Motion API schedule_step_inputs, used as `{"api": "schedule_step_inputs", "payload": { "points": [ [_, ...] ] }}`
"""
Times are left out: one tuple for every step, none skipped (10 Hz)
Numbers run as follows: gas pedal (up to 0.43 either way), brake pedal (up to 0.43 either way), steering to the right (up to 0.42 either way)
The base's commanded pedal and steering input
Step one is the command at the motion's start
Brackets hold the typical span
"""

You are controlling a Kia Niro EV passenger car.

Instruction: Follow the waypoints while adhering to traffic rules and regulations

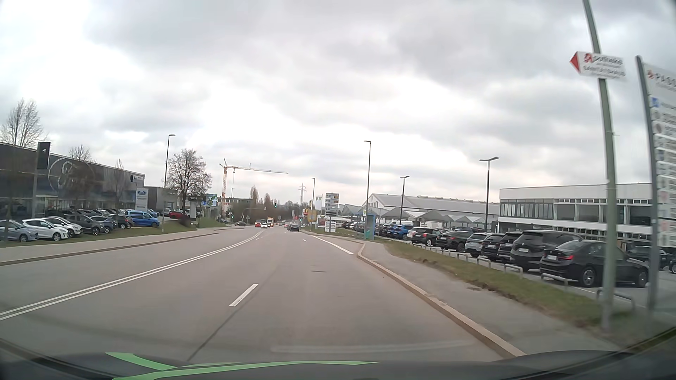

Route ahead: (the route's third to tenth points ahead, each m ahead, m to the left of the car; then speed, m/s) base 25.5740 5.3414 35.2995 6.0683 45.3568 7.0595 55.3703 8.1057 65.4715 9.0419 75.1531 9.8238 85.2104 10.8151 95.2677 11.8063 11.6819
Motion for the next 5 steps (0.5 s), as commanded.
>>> {"api": "schedule_step_inputs", "payload": {
  "points": [
    [0.059,0.0,-0.014],
    [0.059,0.0,-0.014],
    [0.059,0.0,-0.014],
    [0.059,0.0,-0.014],
    [0.059,0.0,-0.013]
  ]
}}
